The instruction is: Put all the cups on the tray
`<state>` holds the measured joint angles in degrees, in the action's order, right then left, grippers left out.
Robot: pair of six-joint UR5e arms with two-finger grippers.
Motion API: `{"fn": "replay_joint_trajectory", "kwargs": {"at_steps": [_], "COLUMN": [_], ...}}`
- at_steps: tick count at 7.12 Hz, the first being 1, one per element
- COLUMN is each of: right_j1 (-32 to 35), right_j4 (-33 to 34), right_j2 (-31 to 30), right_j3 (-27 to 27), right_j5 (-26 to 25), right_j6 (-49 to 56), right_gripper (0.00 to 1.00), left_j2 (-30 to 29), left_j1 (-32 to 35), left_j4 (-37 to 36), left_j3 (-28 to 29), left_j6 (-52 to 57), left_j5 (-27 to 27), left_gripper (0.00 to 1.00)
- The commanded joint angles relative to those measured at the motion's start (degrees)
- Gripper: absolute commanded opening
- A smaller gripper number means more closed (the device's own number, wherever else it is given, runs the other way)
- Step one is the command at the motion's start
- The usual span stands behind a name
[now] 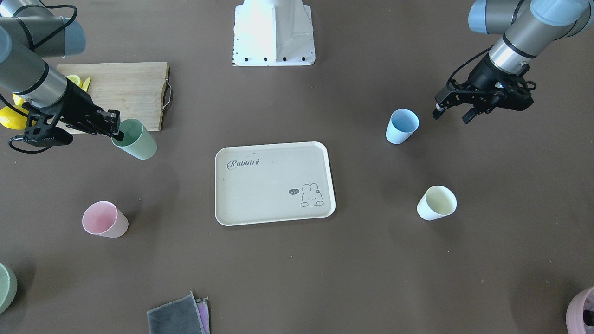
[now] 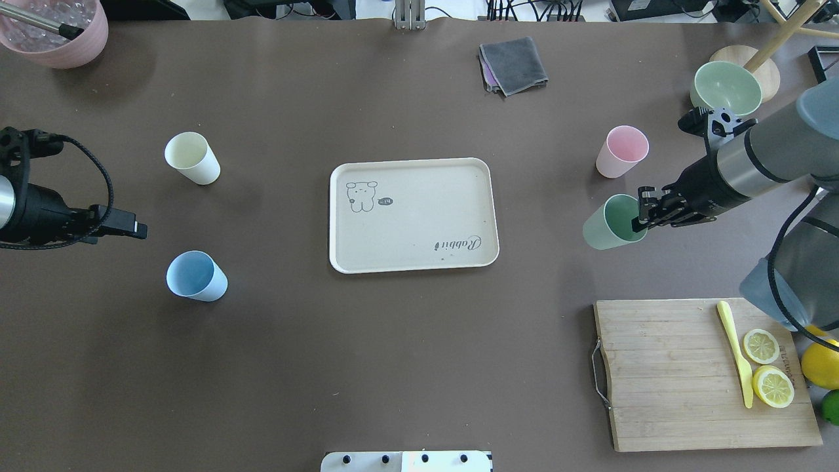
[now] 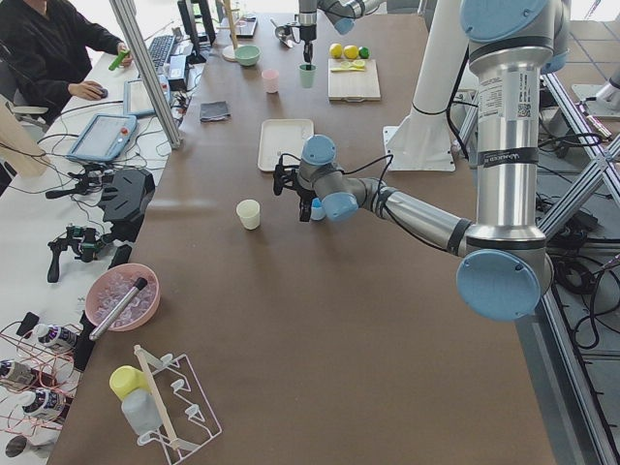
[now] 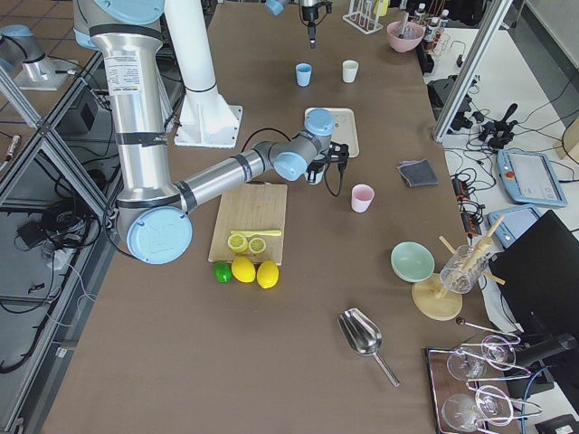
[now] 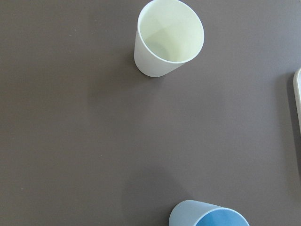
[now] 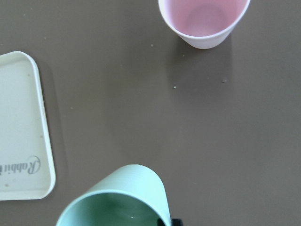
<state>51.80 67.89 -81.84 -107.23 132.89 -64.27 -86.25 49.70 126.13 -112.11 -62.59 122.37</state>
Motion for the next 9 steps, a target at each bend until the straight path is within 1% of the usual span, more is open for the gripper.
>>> {"fn": "replay_joint_trajectory", "kwargs": {"at_steps": [1,2,3,5,6,7,8,9], "right_j1": [-1.08,-2.39,-3.10,-4.86,-5.91,-6.79,-7.41,-8.46], "right_j4": [2.93,6.70,8.73,8.84,8.93,10.50,13.47,15.68], "right_j2": [5.79,9.04,11.24,13.10,14.07,15.47,17.66,19.51], "right_j3": [0.00,0.00,-0.08,-0.17,-0.17,-0.17,-0.35,-0.35], "right_j5": [-0.70,-2.71,-2.99,-4.83,-5.53,-6.15,-6.68,-7.81], "right_j6": [-5.06,-5.77,-7.51,-10.33,-12.00,-12.97,-13.07,-13.59], "right_gripper": [0.00,0.00,0.00,0.00,0.00,0.00,0.00,0.00], "left_j2": [0.03,-0.15,-0.15,-0.85,-1.55,-1.82,-2.08,-3.74], "left_j1": [-4.58,-8.09,-9.78,-11.38,-11.38,-11.38,-11.38,-11.47], "left_j4": [0.08,0.08,0.51,0.52,0.52,0.52,0.60,0.52], "left_j3": [-0.38,-0.39,-0.21,1.27,2.59,3.21,3.83,5.14], "left_j6": [-1.64,-3.48,-3.76,-3.68,-3.59,-3.59,-3.50,-3.59], "left_j5": [-2.73,-6.06,-6.53,-6.62,-6.62,-6.62,-6.62,-6.62], "left_gripper": [0.97,0.97,0.97,0.97,0.95,0.87,0.68,0.55]}}
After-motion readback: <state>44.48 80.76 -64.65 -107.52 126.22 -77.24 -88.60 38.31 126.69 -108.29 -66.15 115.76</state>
